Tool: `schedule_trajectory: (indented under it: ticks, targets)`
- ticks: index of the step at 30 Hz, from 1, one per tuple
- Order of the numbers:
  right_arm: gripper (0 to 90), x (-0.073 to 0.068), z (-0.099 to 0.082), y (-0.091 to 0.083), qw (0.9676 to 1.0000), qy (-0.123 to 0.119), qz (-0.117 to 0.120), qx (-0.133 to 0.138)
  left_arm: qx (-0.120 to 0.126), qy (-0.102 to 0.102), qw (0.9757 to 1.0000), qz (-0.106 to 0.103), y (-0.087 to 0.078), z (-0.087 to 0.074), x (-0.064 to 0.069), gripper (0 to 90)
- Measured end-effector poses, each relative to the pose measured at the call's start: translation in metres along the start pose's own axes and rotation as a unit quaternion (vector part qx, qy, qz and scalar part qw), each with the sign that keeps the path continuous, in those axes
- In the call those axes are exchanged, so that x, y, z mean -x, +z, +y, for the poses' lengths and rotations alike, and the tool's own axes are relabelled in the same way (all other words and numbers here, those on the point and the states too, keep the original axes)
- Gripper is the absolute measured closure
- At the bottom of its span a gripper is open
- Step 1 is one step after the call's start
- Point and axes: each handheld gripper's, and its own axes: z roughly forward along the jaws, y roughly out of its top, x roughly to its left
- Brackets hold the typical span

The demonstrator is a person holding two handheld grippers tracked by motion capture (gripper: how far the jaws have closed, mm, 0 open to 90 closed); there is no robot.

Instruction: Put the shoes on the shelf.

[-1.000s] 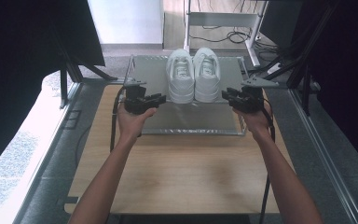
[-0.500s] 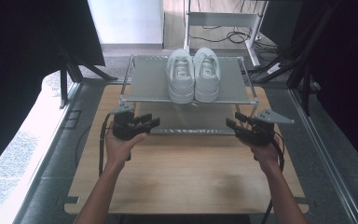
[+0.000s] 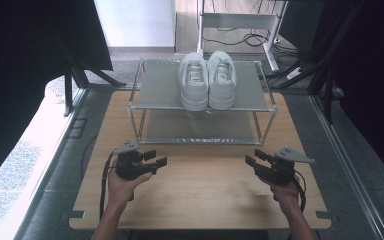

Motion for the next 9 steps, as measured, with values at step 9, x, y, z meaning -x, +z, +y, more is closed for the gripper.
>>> schedule_trajectory:
  ticks: [9]
  targets:
    - [39.3,0.003,-0.017,-0.012,0.9999,-0.007,-0.001,0.016,0.011,-0.015,0.9998,-0.007,0.0,-0.011,-0.006,32.0]
